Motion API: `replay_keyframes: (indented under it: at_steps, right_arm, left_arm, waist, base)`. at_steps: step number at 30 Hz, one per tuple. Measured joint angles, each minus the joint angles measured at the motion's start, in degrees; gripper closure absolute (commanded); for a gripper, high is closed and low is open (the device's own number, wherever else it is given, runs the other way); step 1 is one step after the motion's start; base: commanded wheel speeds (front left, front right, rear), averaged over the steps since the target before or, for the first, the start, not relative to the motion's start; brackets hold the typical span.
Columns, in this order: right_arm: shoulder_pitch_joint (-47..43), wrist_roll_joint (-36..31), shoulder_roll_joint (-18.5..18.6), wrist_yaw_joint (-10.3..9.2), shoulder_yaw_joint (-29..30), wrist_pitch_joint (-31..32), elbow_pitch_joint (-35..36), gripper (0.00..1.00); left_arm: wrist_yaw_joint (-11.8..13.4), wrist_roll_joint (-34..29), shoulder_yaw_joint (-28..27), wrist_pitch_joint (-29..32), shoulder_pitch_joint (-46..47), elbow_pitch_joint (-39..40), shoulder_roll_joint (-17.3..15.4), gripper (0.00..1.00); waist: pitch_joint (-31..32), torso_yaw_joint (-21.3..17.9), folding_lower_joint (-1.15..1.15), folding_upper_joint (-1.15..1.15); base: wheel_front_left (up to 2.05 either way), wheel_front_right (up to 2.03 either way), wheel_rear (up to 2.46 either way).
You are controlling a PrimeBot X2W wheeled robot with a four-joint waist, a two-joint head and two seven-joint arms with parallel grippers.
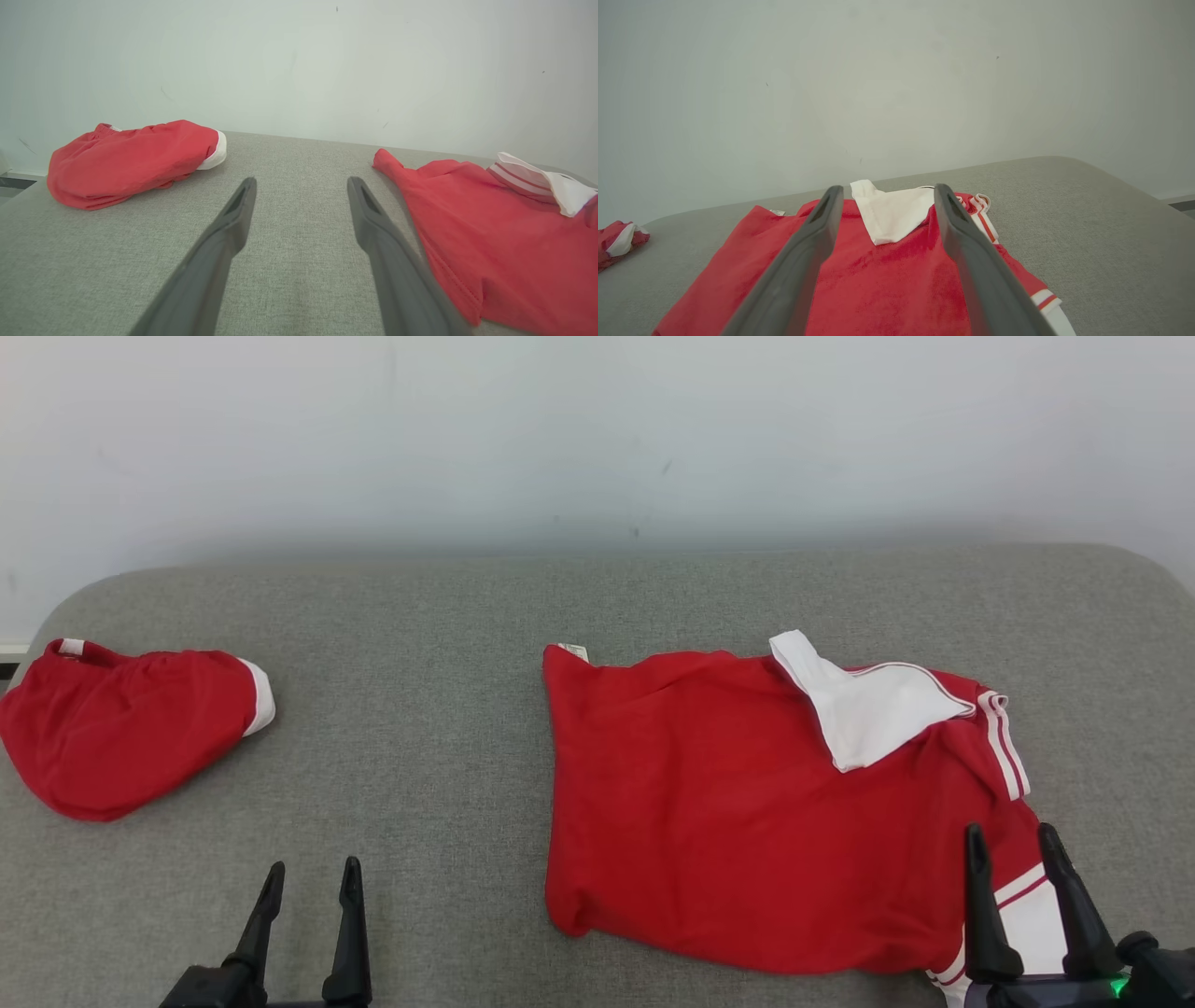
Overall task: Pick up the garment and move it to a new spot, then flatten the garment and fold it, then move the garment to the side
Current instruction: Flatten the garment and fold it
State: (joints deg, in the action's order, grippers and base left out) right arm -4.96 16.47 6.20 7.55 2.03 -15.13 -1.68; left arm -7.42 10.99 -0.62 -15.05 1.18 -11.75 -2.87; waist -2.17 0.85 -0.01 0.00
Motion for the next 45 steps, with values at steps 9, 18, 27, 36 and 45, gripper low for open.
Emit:
replay_keyframes:
  at_steps: [9,18,27,36,45]
  right_arm:
    - [0.4,-1.3,0.2,0.00,-3.0,0.0,0.0,0.00]
    - [0.7,-2.1,-0.2,0.00,-4.2,0.0,-0.9,0.00]
    - [3.0,-2.0,0.4,0.00,-5.8,0.0,-2.7,0.00]
    - [3.9,-1.9,0.4,0.00,-5.9,0.0,-3.9,0.00]
    - [4.9,-1.7,0.5,0.00,-5.8,0.0,-4.4,0.00]
  left_arm:
    - [-0.1,-0.2,0.4,0.0,0.0,-0.1,0.0,0.00]
    - [-0.1,0.0,2.9,0.0,1.1,-1.2,0.0,0.00]
    - [-0.1,1.5,15.7,0.0,7.7,-8.3,-0.2,0.00]
    - [-0.1,4.4,22.9,0.0,10.9,-19.1,-0.2,0.00]
    - [-0.1,6.7,23.3,0.0,13.0,-26.6,-0.2,0.33]
  waist:
    - [0.0,1.1,0.00,0.00]
    - [-0.2,1.9,0.01,0.00]
    - [-1.2,-0.3,0.01,0.00]
    - [-3.0,-3.7,0.01,0.00]
    - [-4.7,-5.8,0.01,0.01]
  base:
    - [0.00,0.00,0.00]
    - [0.00,0.00,0.00]
    - [0.00,0.00,0.00]
    - [0.00,0.00,0.00]
    - [0.00,0.00,0.00]
